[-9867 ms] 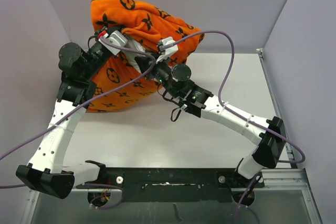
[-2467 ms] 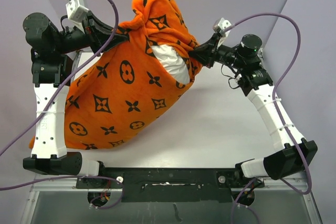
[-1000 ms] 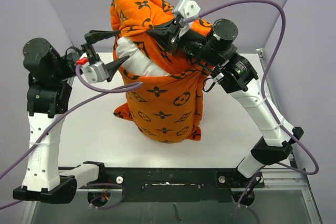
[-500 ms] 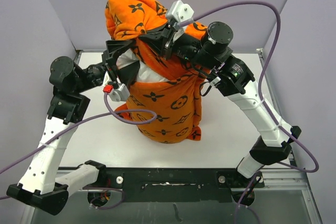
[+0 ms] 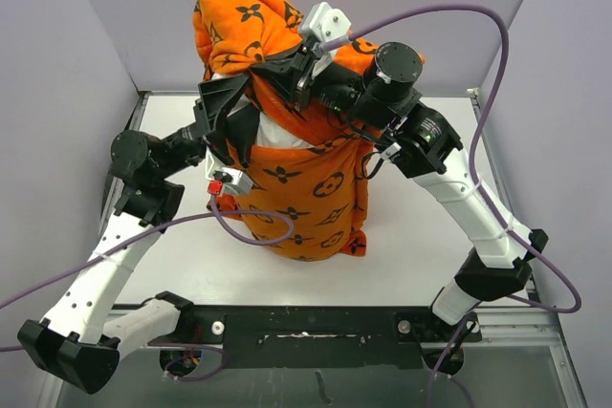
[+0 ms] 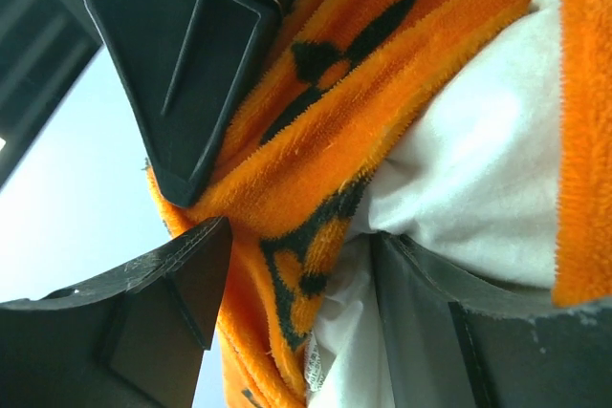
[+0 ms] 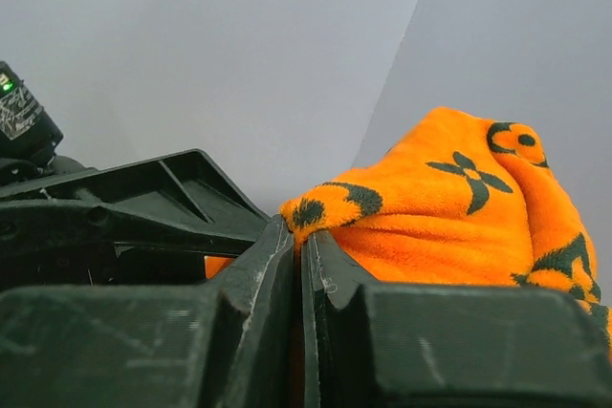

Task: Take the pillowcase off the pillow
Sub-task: Remove the pillow from the pillowcase.

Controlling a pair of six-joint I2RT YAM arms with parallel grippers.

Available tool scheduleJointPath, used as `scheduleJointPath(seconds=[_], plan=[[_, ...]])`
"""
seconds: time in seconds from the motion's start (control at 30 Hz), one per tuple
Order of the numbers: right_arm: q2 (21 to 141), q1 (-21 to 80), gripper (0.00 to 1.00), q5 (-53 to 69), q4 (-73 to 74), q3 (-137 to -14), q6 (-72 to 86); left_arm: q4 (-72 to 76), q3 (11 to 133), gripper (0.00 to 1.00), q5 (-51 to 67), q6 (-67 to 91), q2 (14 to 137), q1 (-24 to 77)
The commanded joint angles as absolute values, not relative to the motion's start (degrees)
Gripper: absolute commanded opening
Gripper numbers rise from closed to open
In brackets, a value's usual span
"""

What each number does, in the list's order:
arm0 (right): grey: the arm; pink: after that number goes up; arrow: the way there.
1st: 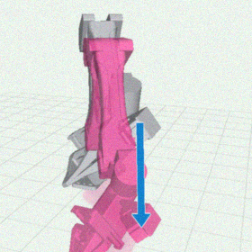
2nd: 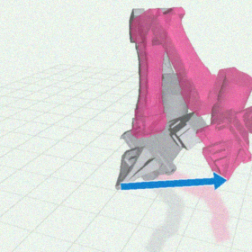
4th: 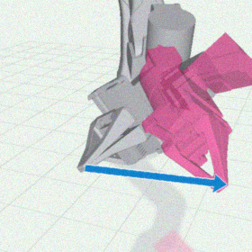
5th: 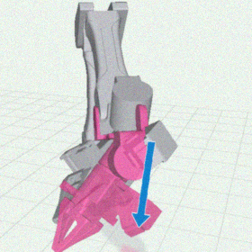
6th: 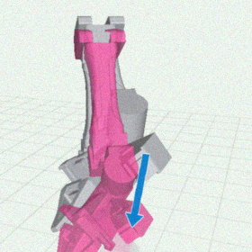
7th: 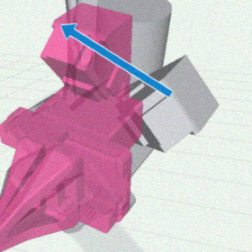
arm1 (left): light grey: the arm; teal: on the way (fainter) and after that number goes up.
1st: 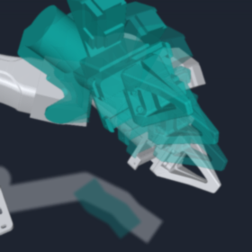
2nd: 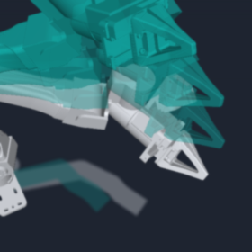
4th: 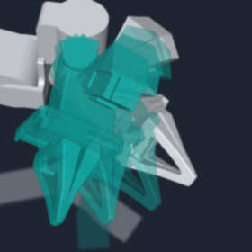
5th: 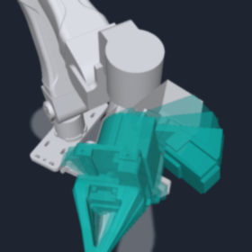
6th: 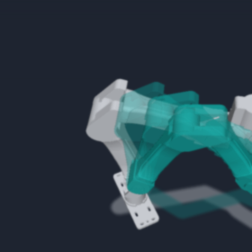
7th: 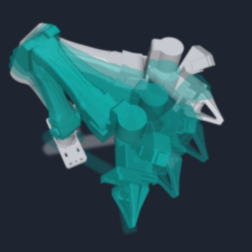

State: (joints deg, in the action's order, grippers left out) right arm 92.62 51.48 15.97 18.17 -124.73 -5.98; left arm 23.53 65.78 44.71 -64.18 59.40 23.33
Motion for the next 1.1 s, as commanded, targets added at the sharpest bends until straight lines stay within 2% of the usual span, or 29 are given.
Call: scheduleJointPath(seconds=[0.0,0.3,0.63,0.9,1.07], plan=[[90.1,54.6,0.0,21.0,10.4,-126.2,-5.4,44.6,65.2,0.59,40.4,-68.8,60.7,24.9],[89.1,54.5,0.0,19.4,10.9,-125.5,-6.8,42.5,65.3,0.59,35.7,-68.8,58.6,24.7],[88.5,54.5,0.0,19.4,11.2,-124.5,-6.1,44.9,72.7,0.59,25.8,-62.7,62.5,24.7],[89.2,54.6,0.0,20.6,11.8,-124.3,-4.4,46.2,74.4,0.59,28.3,-59.7,63.7,26.2],[88.2,54.6,0.0,25.2,11.3,-123.9,-1.6,39.4,77.3,0.64,24.7,-58.9,66.6,26.3]])
